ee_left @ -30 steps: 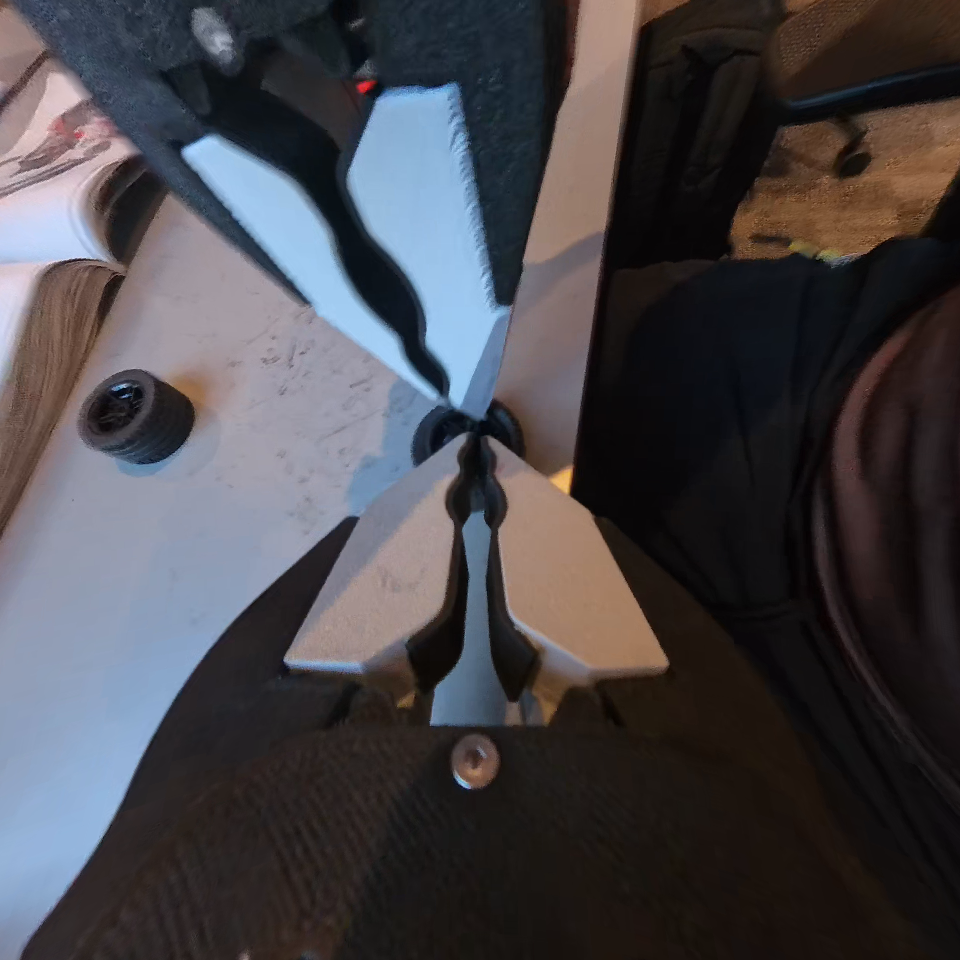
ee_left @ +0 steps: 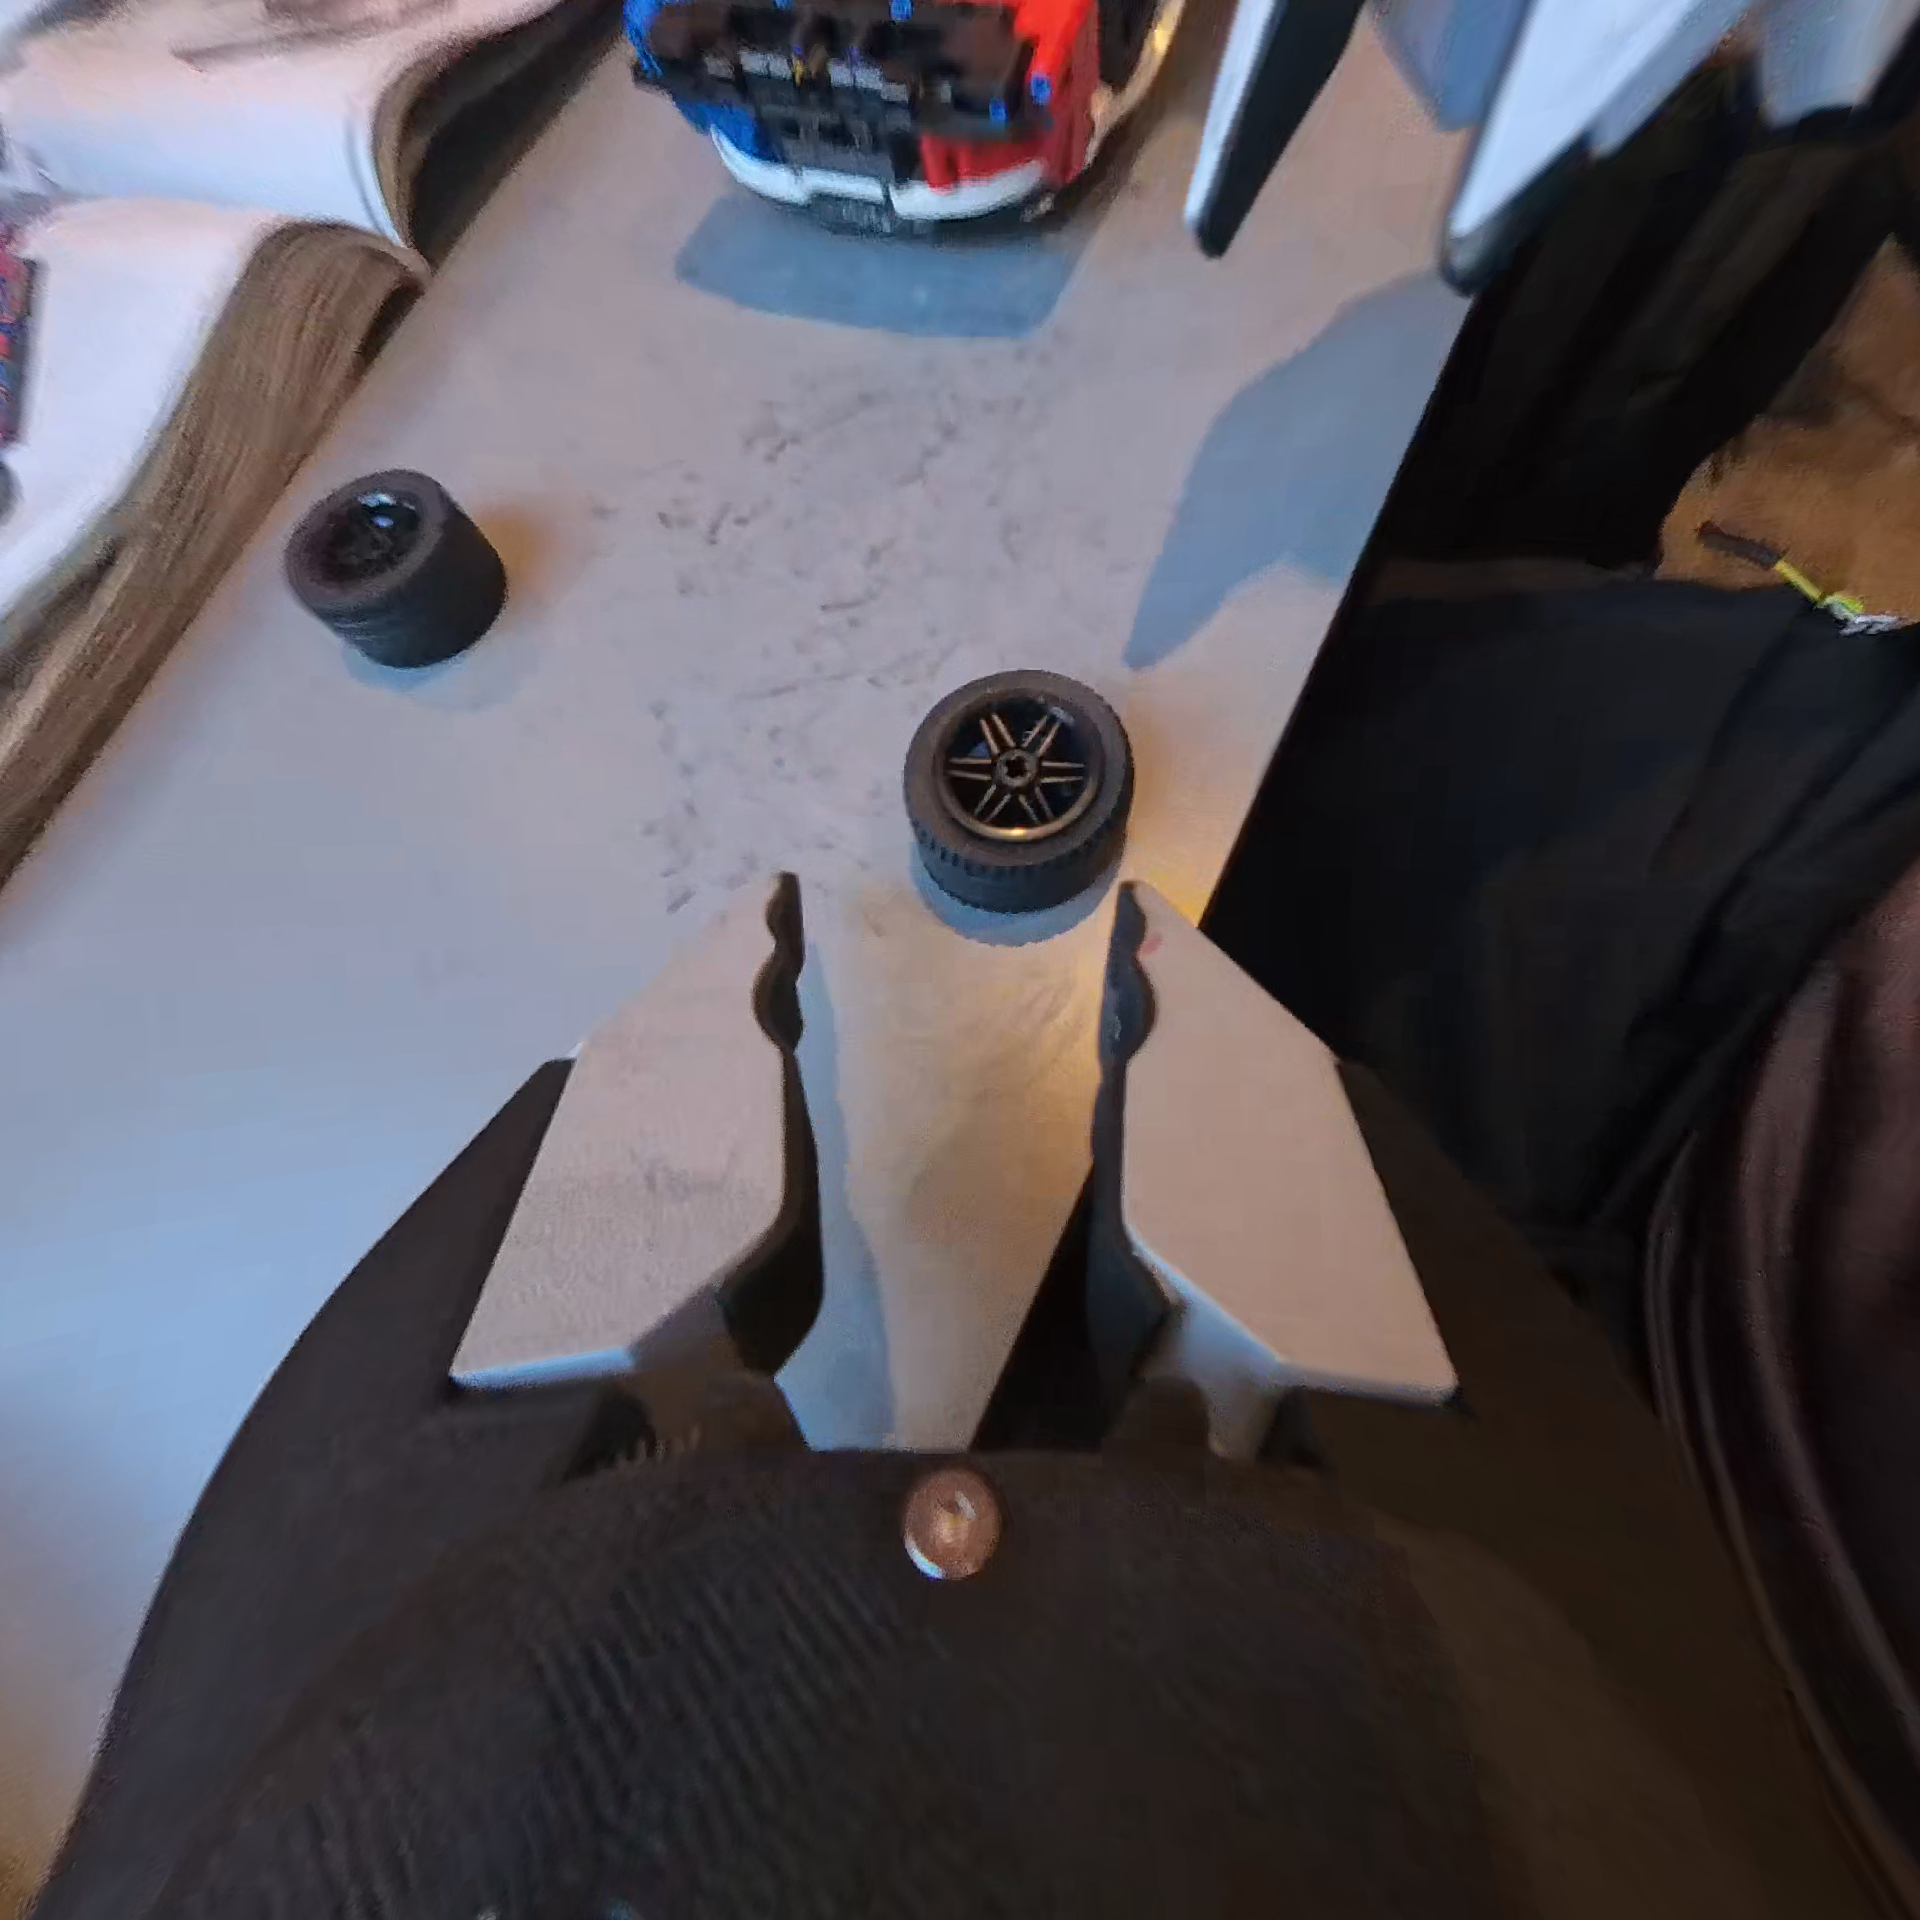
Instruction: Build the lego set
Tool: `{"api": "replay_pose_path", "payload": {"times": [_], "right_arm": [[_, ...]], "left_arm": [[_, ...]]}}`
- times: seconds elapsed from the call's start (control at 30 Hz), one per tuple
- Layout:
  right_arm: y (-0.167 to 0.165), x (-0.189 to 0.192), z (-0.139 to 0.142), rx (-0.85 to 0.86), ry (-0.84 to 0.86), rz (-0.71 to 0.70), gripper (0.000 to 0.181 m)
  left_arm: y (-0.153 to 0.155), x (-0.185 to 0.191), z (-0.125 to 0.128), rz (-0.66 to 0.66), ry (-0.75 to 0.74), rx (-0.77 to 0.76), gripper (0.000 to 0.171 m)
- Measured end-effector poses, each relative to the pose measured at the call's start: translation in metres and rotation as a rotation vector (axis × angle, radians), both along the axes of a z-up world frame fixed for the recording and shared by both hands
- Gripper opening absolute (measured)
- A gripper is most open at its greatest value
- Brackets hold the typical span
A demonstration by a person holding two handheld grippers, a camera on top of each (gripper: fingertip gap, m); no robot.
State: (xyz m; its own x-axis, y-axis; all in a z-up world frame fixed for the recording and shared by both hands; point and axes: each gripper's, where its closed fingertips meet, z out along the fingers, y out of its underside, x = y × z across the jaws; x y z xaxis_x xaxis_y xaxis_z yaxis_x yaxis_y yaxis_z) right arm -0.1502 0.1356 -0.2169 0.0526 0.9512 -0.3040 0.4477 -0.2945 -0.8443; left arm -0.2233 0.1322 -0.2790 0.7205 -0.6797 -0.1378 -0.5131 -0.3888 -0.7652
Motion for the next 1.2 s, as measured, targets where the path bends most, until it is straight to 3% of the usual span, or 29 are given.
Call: {"api": "replay_pose_path", "payload": {"times": [0.17, 0.27, 0.4, 0.5, 0.6, 0.63, 0.7, 0.77, 0.87, 0.93, 1.03, 1.1, 1.2], "right_arm": [[-0.001, -0.002, -0.021, 0.090, -0.038, 0.038, 0.038], [0.000, -0.013, -0.029, 0.169, -0.032, 0.051, 0.041], [0.000, -0.017, -0.027, 0.139, 0.014, 0.032, 0.041], [-0.003, -0.015, -0.014, -0.051, 0.116, 0.040, 0.049], [-0.012, -0.015, 0.001, -0.189, 0.211, 0.084, 0.059], [-0.016, -0.015, 0.005, -0.212, 0.229, 0.101, 0.056], [-0.021, -0.015, 0.004, -0.197, 0.216, 0.110, 0.024], [-0.018, -0.015, 0.007, -0.135, 0.241, 0.080, 0.023], [-0.017, -0.011, 0.020, -0.090, 0.309, 0.091, 0.021], [-0.022, -0.007, 0.034, -0.016, 0.372, 0.137, 0.021], [-0.036, -0.002, 0.049, 0.241, 0.436, 0.228, 0.021], [-0.043, -0.001, 0.054, 0.436, 0.484, 0.251, 0.021], [-0.040, 0.000, 0.056, 0.685, 0.479, 0.214, 0.022]], "left_arm": [[0.009, 0.020, -0.007, -0.021, 0.007, -0.032, 0.041], [0.015, 0.019, -0.005, 0.011, 0.016, 0.031, 0.040], [0.009, 0.026, 0.020, -0.058, 0.127, 0.335, 0.040], [0.000, 0.037, 0.046, -0.113, 0.218, 0.571, 0.040], [-0.009, 0.053, 0.061, -0.165, 0.281, 0.694, 0.041], [-0.010, 0.057, 0.065, -0.172, 0.301, 0.733, 0.041], [-0.009, 0.061, 0.066, -0.170, 0.348, 0.751, 0.040], [-0.006, 0.062, 0.070, -0.148, 0.371, 0.780, 0.041], [-0.013, 0.063, 0.077, -0.129, 0.196, 0.712, 0.038], [-0.016, 0.058, 0.084, -0.108, -0.038, 0.565, 0.042], [-0.023, 0.058, 0.092, -0.204, -0.328, 0.318, 0.053], [-0.034, 0.065, 0.099, -0.354, -0.430, 0.249, 0.036], [-0.041, 0.068, 0.107, -0.485, -0.432, 0.335, 0.017]]}}
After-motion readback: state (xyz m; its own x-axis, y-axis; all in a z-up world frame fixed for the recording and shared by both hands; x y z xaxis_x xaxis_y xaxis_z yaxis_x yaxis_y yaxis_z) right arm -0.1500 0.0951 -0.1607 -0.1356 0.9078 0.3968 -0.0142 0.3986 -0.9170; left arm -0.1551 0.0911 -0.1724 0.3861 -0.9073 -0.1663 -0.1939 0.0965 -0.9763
